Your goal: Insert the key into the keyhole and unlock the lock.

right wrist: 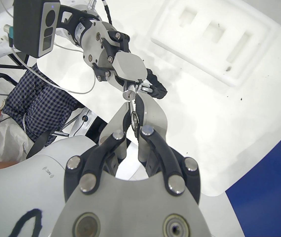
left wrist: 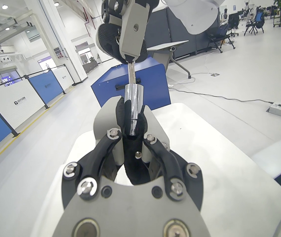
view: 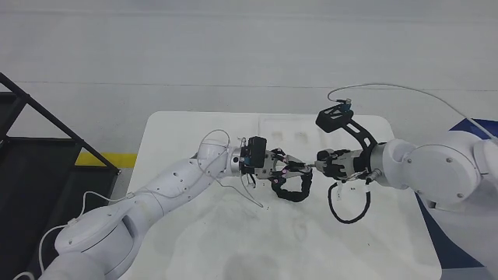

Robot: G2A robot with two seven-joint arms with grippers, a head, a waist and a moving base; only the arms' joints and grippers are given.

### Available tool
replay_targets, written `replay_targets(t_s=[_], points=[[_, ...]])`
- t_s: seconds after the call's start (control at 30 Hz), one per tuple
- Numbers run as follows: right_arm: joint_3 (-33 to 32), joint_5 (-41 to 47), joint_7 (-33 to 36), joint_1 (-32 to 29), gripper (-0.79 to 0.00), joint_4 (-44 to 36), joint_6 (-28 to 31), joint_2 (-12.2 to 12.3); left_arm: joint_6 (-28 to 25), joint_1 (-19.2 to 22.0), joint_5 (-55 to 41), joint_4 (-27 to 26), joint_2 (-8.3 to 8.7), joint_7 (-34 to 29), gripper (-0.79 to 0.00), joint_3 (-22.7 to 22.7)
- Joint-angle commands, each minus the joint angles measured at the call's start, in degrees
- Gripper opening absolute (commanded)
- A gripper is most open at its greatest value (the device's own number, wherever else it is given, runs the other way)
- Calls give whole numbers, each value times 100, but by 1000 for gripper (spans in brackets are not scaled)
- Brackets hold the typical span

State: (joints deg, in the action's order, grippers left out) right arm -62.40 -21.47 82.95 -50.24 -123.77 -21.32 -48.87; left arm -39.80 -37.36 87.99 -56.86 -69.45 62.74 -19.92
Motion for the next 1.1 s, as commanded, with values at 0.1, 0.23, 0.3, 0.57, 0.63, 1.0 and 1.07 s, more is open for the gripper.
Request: replay_targets(t_s=[0.1,0.23,0.3,0.57,0.63,1.0,1.07], points=[[112,-35,-18,52,-785,36,-18,-5,-15,-53,61,-99,2,-58,-785,-101],[154,-22,-62,86,-785,74,-62,-7,-55,-104,101,-120,8,-56,-785,-180],[144,-49,-87,95,-785,82,-87,-1,-80,-133,110,-88,10,-49,-785,-218],[78,63,-136,55,-785,58,-136,38,-83,-209,189,29,-2,-9,-785,-353],[75,136,-130,46,-785,64,-130,49,-81,-223,210,43,-7,-9,-785,-383],[147,486,-180,72,-785,167,-180,104,-69,-280,368,30,-36,-28,-785,-518],[153,517,-211,83,-785,178,-212,113,-74,-289,399,23,-41,-29,-785,-538]])
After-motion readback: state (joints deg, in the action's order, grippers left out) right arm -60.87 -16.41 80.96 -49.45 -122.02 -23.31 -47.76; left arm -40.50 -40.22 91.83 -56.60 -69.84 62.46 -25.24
